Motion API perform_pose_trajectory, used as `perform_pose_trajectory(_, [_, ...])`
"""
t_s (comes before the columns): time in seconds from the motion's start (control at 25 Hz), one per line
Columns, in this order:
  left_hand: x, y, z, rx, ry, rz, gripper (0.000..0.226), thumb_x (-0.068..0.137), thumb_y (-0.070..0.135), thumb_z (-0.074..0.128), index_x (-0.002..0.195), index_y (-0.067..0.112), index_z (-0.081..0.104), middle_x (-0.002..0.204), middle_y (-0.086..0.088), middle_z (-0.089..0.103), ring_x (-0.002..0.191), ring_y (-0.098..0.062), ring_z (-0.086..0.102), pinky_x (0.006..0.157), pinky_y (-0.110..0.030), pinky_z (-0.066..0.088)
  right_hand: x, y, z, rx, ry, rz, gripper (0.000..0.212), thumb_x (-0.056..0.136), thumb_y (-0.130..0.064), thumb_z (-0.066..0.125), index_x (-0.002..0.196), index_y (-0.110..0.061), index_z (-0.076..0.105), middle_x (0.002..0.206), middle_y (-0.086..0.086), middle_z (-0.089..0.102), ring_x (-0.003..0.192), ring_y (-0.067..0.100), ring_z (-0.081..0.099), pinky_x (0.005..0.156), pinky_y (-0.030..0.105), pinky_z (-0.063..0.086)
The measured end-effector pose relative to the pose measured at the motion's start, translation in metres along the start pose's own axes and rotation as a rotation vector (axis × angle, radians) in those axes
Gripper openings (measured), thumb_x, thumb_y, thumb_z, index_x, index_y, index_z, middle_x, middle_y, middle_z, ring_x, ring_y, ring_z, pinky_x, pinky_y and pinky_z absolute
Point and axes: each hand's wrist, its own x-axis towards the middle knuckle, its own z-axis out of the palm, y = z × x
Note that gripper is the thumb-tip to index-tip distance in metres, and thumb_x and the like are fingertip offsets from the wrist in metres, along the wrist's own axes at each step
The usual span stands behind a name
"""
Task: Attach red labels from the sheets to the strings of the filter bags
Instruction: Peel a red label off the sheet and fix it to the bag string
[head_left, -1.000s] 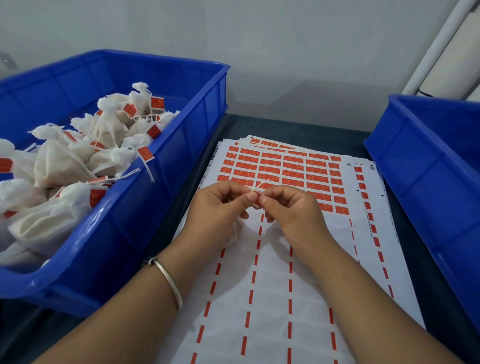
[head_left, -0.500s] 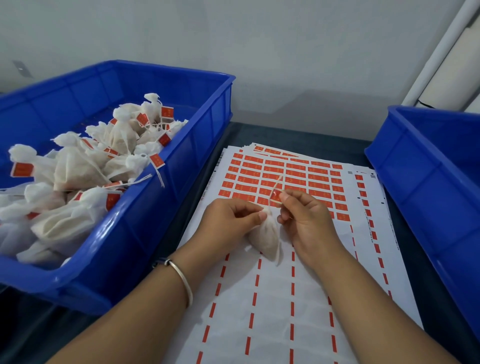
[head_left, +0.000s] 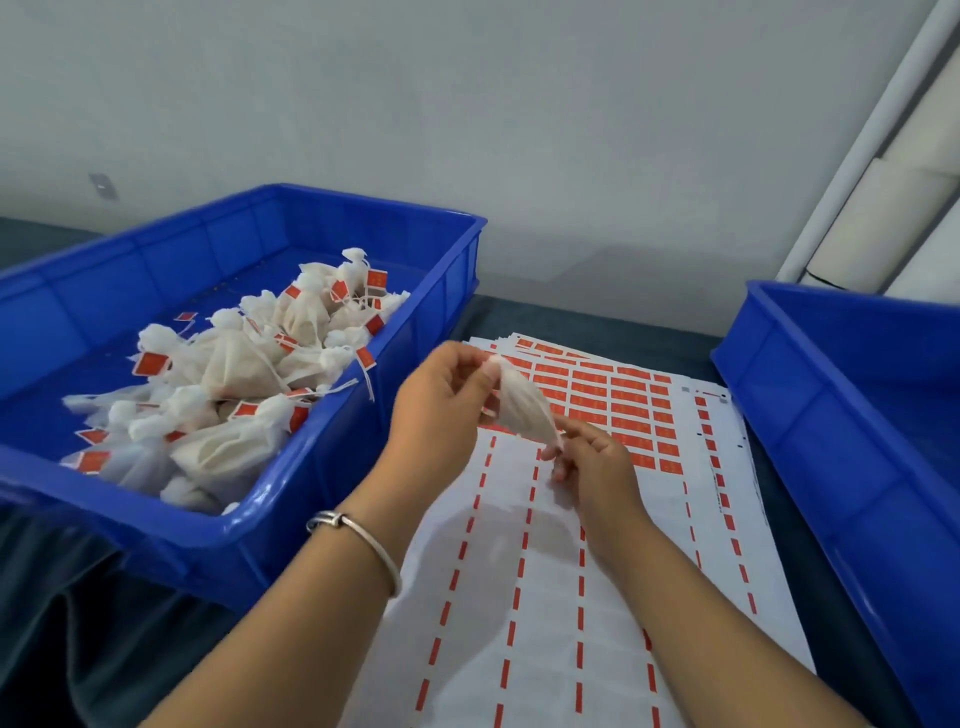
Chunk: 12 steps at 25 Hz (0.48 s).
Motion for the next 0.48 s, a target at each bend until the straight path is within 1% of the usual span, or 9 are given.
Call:
perform_pose_trajectory(0.08, [-0.005,0.020,-0.022,-0.082,0.097,0.035,0.012,0.092,0.024,0.053,0.084,0.033,0.052,0.077,0.013,0.064,0.070,0.003,0.065,0.055,-0.012,0.051,-0.003,-0.002,0.002,-0.003,0.000,0.016,0.026,0.099,-0.020,0.046,0.096,-0.028,0.070,0.071,-0.006,0.069,0.058,0.014,0.057,0.051,0.018,0.048])
perform_pose_trajectory(0.16, [-0.011,0.037,-0.050,-0.118,0.189,0.115,0.011,0.093,0.023,0.052,0.085,0.031,0.052,0.079,0.011,0.065,0.073,-0.004,0.067,0.061,-0.019,0.054,-0.005,-0.003,0.003,-0.028,0.008,0.027,0.025,0.098,-0.016,0.049,0.093,-0.027,0.071,0.076,-0.004,0.070,0.058,0.014,0.057,0.052,0.019,0.048])
perform_pose_trajectory(0.2, [-0.014,0.045,-0.066,-0.114,0.245,0.165,0.011,0.094,0.023,0.052,0.085,0.030,0.052,0.079,0.010,0.066,0.072,-0.006,0.068,0.061,-0.020,0.054,-0.006,-0.003,0.004,-0.045,0.009,0.021,0.025,0.097,-0.016,0.050,0.092,-0.026,0.072,0.078,-0.004,0.071,0.058,0.015,0.057,0.053,0.020,0.047])
perform_pose_trajectory(0.24, [-0.018,0.051,-0.083,-0.074,0.318,0.212,0.013,0.094,0.023,0.053,0.084,0.031,0.052,0.077,0.009,0.067,0.069,-0.006,0.068,0.058,-0.018,0.053,-0.007,-0.003,0.003,-0.069,0.005,0.013,0.025,0.097,-0.015,0.050,0.092,-0.025,0.072,0.078,-0.005,0.071,0.057,0.015,0.056,0.053,0.020,0.046])
perform_pose_trajectory(0.32, [-0.022,0.057,-0.121,0.088,0.489,0.273,0.015,0.093,0.027,0.055,0.079,0.033,0.052,0.074,0.008,0.067,0.065,-0.005,0.067,0.055,-0.014,0.049,-0.010,-0.004,0.004,-0.115,-0.001,-0.011,0.025,0.097,-0.015,0.049,0.090,-0.022,0.073,0.070,-0.007,0.069,0.053,0.013,0.055,0.051,0.018,0.045])
perform_pose_trajectory(0.36, [-0.022,0.057,-0.138,0.189,0.555,0.270,0.015,0.092,0.030,0.056,0.078,0.033,0.052,0.074,0.008,0.066,0.066,-0.007,0.067,0.059,-0.016,0.049,-0.010,-0.003,0.005,-0.133,-0.004,-0.024,0.027,0.098,-0.014,0.049,0.088,-0.020,0.073,0.067,-0.007,0.068,0.051,0.012,0.054,0.050,0.017,0.044])
perform_pose_trajectory(0.4, [-0.023,0.055,-0.155,0.290,0.593,0.244,0.014,0.091,0.032,0.056,0.078,0.032,0.052,0.075,0.009,0.065,0.070,-0.010,0.066,0.065,-0.023,0.050,-0.012,-0.004,0.006,-0.142,-0.007,-0.032,0.028,0.098,-0.013,0.048,0.086,-0.018,0.073,0.066,-0.006,0.068,0.049,0.012,0.053,0.049,0.017,0.044])
perform_pose_trajectory(0.44, [-0.024,0.051,-0.169,0.379,0.607,0.202,0.013,0.091,0.034,0.056,0.079,0.031,0.053,0.076,0.008,0.064,0.073,-0.013,0.064,0.068,-0.029,0.050,-0.013,-0.004,0.007,-0.143,-0.008,-0.037,0.030,0.098,-0.011,0.048,0.085,-0.016,0.074,0.067,-0.005,0.068,0.049,0.012,0.053,0.049,0.017,0.043])
perform_pose_trajectory(0.48, [-0.025,0.046,-0.182,0.462,0.606,0.144,0.011,0.091,0.035,0.055,0.081,0.030,0.053,0.077,0.008,0.062,0.074,-0.014,0.061,0.068,-0.033,0.048,-0.014,-0.005,0.008,-0.144,-0.010,-0.038,0.031,0.098,-0.010,0.047,0.083,-0.015,0.073,0.070,-0.004,0.069,0.051,0.013,0.052,0.049,0.018,0.043])
